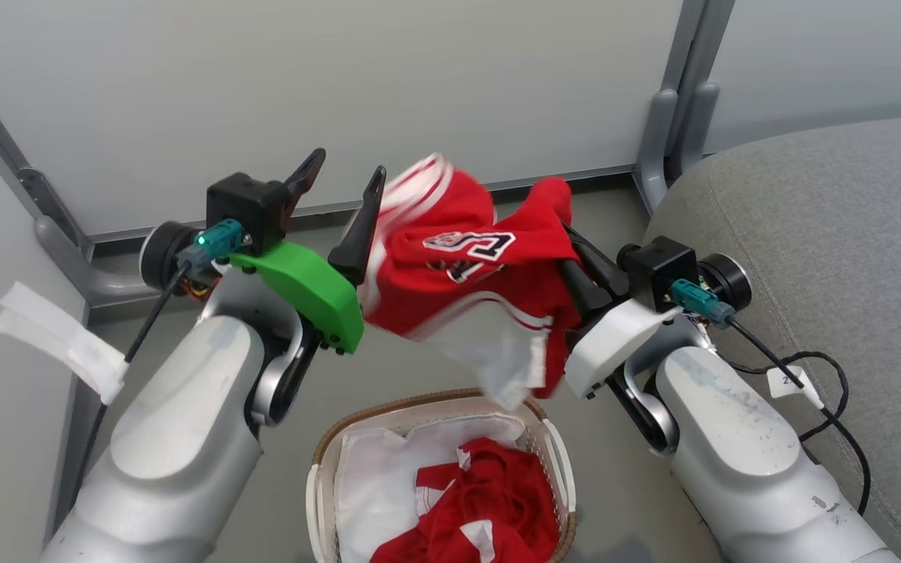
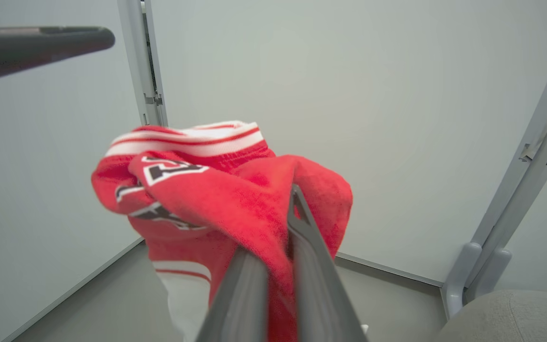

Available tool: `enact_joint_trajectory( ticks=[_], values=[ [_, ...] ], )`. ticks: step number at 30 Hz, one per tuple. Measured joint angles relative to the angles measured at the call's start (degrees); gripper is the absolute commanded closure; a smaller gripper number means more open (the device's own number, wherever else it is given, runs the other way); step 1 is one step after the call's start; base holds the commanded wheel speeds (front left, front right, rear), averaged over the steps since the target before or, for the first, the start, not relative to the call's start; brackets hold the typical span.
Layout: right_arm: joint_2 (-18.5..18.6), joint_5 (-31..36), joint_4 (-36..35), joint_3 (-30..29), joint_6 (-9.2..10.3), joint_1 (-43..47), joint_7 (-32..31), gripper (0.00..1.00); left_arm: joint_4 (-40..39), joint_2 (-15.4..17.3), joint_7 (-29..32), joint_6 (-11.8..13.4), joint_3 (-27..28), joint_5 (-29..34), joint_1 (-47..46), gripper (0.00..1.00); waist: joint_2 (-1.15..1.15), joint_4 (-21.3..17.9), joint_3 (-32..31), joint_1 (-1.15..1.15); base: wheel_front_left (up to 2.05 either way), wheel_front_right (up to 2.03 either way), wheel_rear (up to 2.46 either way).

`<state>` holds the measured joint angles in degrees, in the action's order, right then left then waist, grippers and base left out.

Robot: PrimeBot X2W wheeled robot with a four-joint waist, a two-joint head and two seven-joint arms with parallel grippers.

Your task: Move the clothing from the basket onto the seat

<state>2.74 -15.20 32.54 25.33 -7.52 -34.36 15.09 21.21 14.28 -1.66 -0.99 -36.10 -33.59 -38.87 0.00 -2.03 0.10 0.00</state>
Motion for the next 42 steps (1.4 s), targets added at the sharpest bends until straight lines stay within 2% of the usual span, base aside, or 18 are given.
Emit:
enact_joint_trajectory(
  ticks=[5,15,27,42],
  values=[
    [0.03,2.25,-0.47,-4.35,0.0,0.43,0.0,1.0,2.12,-0.18,-4.43,-0.9,-1.36,0.27,4.14,0.0,0.0,-1.26,0.33,0.0,0.0,0.0,0.0],
    [0.04,9.27,-1.74,-14.11,0.0,1.99,0.0,1.0,3.64,-3.63,-10.04,-2.13,-5.22,0.92,10.05,0.0,0.0,-3.83,2.18,0.0,0.0,0.0,0.0],
    [0.02,13.58,-9.06,-21.27,0.0,7.37,-0.01,1.0,3.92,-8.01,-11.89,-3.12,-9.36,2.01,11.33,0.0,0.0,-9.32,4.38,0.0,0.0,0.0,0.0],
    [0.07,15.64,-18.09,-28.22,0.0,14.61,-0.01,1.0,4.04,-9.25,-12.36,-3.8,-13.0,3.49,11.16,0.0,0.0,-17.85,7.21,0.0,0.0,0.0,0.0]
  ],
)
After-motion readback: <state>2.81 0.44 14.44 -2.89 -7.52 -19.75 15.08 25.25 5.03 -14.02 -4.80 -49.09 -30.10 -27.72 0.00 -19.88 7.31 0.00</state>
